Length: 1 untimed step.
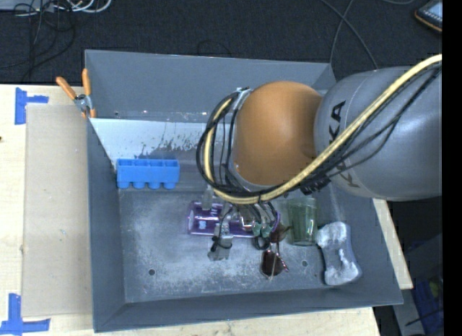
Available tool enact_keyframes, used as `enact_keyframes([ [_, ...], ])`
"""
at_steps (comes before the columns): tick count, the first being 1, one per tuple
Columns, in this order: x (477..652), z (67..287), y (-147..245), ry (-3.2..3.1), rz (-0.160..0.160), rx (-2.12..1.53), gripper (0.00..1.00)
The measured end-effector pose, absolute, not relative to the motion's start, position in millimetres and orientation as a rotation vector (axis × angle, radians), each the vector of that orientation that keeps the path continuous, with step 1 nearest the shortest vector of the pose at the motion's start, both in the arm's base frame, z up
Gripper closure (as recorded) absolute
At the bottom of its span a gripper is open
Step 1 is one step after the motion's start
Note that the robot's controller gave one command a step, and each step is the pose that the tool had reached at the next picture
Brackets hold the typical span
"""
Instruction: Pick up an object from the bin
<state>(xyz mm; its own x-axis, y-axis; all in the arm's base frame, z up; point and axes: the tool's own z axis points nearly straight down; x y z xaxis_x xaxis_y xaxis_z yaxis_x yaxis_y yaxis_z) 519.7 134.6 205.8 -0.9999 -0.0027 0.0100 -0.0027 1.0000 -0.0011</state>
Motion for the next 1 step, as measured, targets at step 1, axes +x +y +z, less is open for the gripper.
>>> enact_keyframes([
  [1,521.6,209.5,133.7,-3.139,0.000,-0.003,0.00],
])
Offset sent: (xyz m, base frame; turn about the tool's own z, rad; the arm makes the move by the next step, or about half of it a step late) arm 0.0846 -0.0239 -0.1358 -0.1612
